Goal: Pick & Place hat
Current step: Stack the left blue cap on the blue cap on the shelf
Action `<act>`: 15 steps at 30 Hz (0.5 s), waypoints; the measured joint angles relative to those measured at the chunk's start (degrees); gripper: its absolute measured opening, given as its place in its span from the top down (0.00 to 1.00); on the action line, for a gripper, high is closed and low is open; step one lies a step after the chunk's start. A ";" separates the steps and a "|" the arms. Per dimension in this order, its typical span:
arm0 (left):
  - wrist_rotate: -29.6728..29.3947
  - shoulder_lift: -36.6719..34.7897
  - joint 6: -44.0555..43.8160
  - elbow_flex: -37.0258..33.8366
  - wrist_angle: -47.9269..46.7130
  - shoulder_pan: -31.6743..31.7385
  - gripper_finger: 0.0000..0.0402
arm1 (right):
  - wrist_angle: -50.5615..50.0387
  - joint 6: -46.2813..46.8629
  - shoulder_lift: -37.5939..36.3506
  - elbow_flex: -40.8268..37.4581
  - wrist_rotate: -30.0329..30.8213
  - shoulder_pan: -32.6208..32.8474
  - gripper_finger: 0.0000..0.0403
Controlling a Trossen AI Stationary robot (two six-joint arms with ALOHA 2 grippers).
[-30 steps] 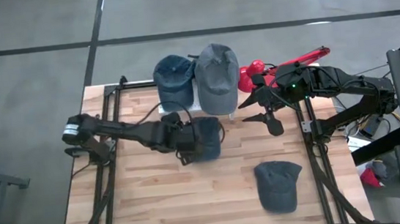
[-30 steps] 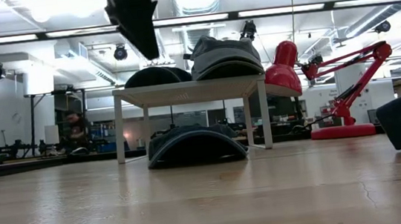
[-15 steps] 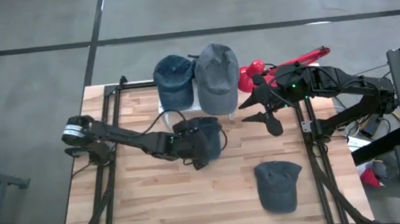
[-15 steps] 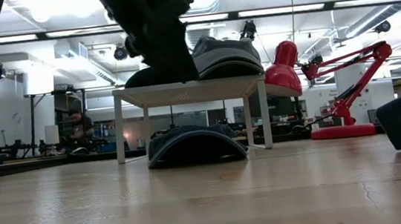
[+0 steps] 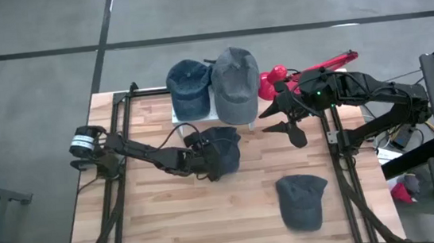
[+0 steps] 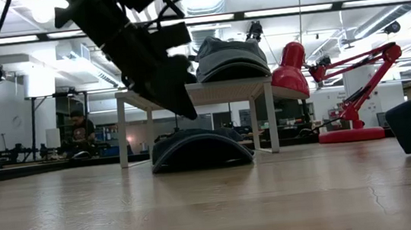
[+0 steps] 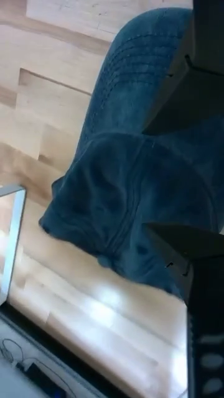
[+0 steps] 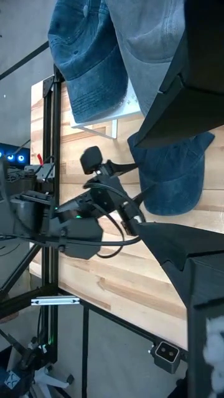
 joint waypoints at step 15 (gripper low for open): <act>13.16 4.32 -9.37 -0.64 -0.03 -2.05 0.39 | 0.00 2.84 0.00 0.00 0.00 0.02 0.50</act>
